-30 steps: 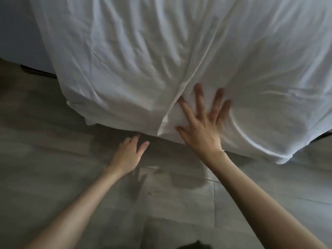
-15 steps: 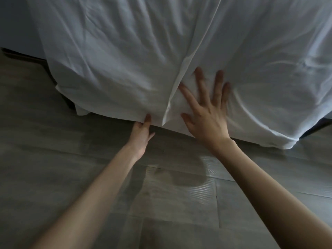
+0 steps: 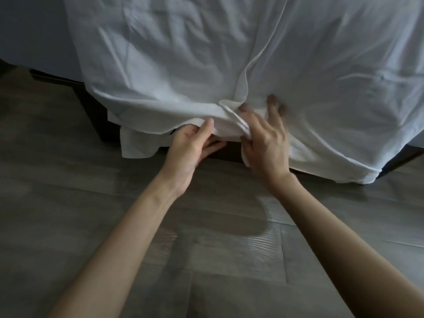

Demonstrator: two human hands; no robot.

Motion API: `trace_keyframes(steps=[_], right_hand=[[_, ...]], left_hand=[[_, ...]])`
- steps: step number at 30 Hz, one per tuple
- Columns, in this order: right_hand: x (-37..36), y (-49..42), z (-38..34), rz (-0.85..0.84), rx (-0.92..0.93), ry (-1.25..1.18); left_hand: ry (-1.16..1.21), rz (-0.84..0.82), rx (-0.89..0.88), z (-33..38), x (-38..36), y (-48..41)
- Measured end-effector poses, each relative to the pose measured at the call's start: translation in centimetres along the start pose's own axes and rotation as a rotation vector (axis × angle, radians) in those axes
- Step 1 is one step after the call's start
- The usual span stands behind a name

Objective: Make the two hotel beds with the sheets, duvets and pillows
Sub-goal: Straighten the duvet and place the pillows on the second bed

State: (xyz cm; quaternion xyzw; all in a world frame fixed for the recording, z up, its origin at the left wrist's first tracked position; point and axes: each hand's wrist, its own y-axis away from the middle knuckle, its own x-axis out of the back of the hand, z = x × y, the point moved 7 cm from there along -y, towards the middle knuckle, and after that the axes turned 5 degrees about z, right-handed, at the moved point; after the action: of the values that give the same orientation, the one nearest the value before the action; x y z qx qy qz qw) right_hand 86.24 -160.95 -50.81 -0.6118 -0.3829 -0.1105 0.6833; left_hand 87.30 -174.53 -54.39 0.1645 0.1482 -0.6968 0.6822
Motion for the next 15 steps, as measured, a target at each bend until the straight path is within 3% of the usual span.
trace_keyframes(steps=[2,5,10,15], right_hand=[[2.5,-2.0,0.9,0.095,-0.030,-0.027],[3.6,-5.3,2.1,0.009,-0.078,0.030],[2.1,-8.0,3.3,-0.121,-0.090,0.052],[1.2,-8.2,4.3,-0.146,-0.049,0.033]], left_hand=[[-0.136,0.027,-0.077,0.5,0.6,0.0],[-0.348,0.065,-0.100,-0.9,1.3,0.5],[-0.278,0.210,0.270,-7.1,2.9,-0.2],[0.018,0.183,0.569,-13.0,2.0,-3.9]])
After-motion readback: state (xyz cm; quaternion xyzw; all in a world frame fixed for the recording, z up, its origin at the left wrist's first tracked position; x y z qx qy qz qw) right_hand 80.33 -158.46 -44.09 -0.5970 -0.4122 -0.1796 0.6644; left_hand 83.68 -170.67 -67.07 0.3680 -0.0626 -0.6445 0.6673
